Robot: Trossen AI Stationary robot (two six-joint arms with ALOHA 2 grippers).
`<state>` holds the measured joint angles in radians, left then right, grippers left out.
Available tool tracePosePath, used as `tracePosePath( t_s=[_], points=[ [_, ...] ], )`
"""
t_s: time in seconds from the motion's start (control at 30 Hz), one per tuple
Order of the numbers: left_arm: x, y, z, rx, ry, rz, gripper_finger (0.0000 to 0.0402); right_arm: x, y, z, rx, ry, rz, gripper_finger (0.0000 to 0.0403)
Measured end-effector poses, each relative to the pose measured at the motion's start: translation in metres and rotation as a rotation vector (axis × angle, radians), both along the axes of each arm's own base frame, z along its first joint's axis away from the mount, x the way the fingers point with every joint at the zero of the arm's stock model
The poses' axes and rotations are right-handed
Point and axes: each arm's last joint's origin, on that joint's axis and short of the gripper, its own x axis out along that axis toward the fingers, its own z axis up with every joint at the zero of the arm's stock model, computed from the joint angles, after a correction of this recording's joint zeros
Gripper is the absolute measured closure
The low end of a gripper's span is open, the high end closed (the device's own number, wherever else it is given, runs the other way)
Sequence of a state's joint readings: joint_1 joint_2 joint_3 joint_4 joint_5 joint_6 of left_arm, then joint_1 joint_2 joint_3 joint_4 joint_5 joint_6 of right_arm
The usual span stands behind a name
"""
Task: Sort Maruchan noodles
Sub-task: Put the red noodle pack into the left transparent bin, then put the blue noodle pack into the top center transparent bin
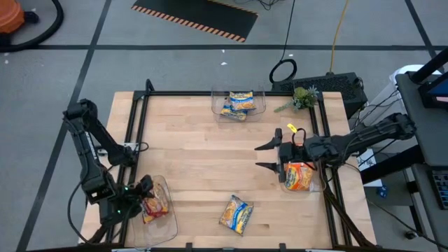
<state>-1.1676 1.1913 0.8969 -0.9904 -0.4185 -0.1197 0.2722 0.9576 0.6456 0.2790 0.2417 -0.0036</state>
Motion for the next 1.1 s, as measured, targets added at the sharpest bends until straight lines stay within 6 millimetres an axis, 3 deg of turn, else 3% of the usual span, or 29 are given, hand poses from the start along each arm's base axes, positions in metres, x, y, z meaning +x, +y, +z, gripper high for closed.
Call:
tracePosePath(
  t_s=[0.2, 0.37, 0.57, 0.8, 0.97, 1.1],
  points=[
    [0.005, 0.003, 0.0, 0.025, -0.045, 0.032, 0.0253, 0.002, -0.001, -0.002, -0.01, 0.009, -0.06, 0.0172],
    [0.011, 0.007, 0.0, -0.006, -0.09, 0.169, 0.021, 0.003, -0.002, -0.003, -0.016, 0.014, -0.102, 0.0172],
    [0.01, 0.006, 0.004, -0.026, -0.059, 0.174, 0.0164, 0.004, -0.002, -0.005, 0.059, 0.026, -0.112, 0.0172],
    [0.012, 0.003, 0.043, -0.055, -0.118, 0.178, 0.0159, 0.007, -0.001, -0.014, 0.196, 0.082, -0.133, 0.0172],
    [0.018, 0.004, 0.083, -0.085, -0.312, 0.234, 0.0158, 0.019, 0.007, -0.033, 0.216, 0.178, -0.104, 0.0172],
    [0.028, 0.007, 0.102, -0.103, -0.479, 0.329, 0.0158, 0.03, 0.014, -0.053, 0.272, 0.285, -0.046, 0.0172]
  ],
)
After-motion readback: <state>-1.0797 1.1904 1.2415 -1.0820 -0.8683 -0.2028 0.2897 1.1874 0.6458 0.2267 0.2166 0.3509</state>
